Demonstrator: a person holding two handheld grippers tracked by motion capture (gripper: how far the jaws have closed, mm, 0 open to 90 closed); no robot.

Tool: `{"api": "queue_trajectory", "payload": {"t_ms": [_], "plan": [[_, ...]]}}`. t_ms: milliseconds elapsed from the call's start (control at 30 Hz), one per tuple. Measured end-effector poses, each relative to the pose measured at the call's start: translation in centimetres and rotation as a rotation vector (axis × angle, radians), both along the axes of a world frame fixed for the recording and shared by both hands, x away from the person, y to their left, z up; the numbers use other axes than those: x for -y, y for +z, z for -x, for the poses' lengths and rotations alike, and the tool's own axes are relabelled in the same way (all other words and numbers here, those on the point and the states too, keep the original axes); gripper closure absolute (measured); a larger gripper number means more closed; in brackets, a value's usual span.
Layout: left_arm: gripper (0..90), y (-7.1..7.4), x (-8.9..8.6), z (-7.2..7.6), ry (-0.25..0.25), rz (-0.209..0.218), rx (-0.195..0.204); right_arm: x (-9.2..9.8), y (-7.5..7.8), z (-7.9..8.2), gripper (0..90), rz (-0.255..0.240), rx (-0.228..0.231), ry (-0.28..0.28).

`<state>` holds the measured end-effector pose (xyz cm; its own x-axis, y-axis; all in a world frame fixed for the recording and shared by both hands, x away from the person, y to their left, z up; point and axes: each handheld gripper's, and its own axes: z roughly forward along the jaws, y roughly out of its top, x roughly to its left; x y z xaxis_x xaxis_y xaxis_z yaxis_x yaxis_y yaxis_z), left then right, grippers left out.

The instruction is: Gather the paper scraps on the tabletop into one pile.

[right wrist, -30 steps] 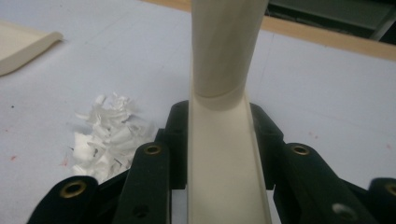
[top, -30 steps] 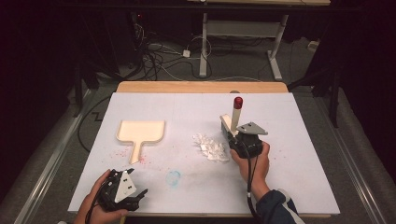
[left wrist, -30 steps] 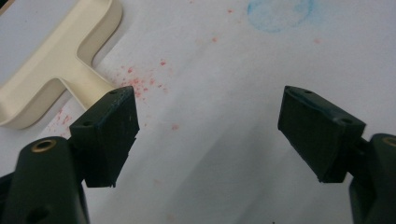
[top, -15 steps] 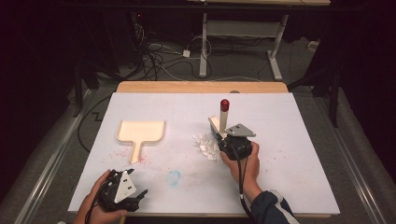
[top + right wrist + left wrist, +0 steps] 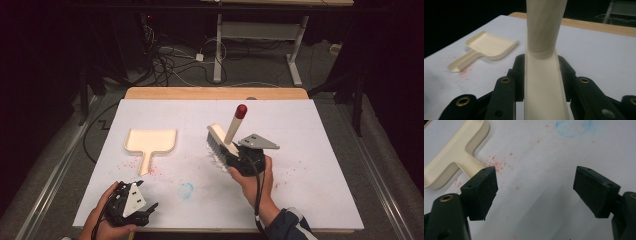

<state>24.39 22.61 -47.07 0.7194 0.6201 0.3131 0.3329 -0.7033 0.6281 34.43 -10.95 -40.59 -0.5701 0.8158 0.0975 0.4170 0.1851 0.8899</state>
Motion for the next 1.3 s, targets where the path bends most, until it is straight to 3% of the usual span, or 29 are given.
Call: {"api": "queue_trajectory", "payload": {"t_ms": [100, 200, 300, 367, 467, 600, 667, 767, 833, 1033, 1167, 1300], "plan": [[18.9, 0.0, 0.0, 0.0, 0.001, 0.001, 0.000, -2.2, -0.6, 0.3, 67.4, -0.003, -0.019, 0.054], [18.9, 0.0, 0.0, 0.0, 0.000, 0.004, 0.001, -4.2, -1.9, 0.0, 67.4, 0.015, -0.032, 0.059], [18.9, -0.1, 0.0, -0.1, -0.002, 0.004, -0.003, -5.7, -3.2, -0.9, 67.4, 0.028, -0.057, 0.023], [18.9, -0.1, 0.0, -0.1, -0.004, 0.002, -0.004, -6.2, -4.0, -1.4, 67.4, 0.038, -0.068, -0.045], [18.9, -0.1, -0.1, 0.0, -0.005, 0.007, -0.002, -6.1, -4.2, -1.9, 67.4, 0.056, -0.056, -0.112], [18.9, 0.0, -0.3, 0.1, -0.008, 0.008, 0.001, -4.2, -3.9, -2.3, 67.4, 0.039, -0.075, -0.173], [18.9, 0.0, -0.1, 0.1, -0.008, 0.006, 0.001, -3.0, -3.8, -2.4, 67.4, 0.009, -0.100, -0.208], [18.9, 0.0, 0.1, 0.0, -0.011, 0.000, -0.001, -1.9, -3.7, -2.3, 67.4, -0.013, -0.119, -0.214], [18.9, 0.0, 0.2, -0.1, -0.011, -0.001, 0.003, -1.6, -3.4, -2.1, 67.4, -0.006, -0.104, -0.207], [18.9, 0.1, 0.2, -0.1, -0.011, -0.001, 0.002, -0.4, -0.8, -1.3, 67.4, -0.017, -0.047, -0.114], [18.9, 0.0, 0.0, -0.1, -0.005, 0.001, 0.002, 0.3, 1.2, -0.7, 67.4, 0.029, -0.010, -0.001], [18.9, 0.0, 0.0, -0.1, -0.003, -0.002, 0.002, 1.7, 1.6, -0.1, 67.3, 0.048, -0.007, 0.148]]}}
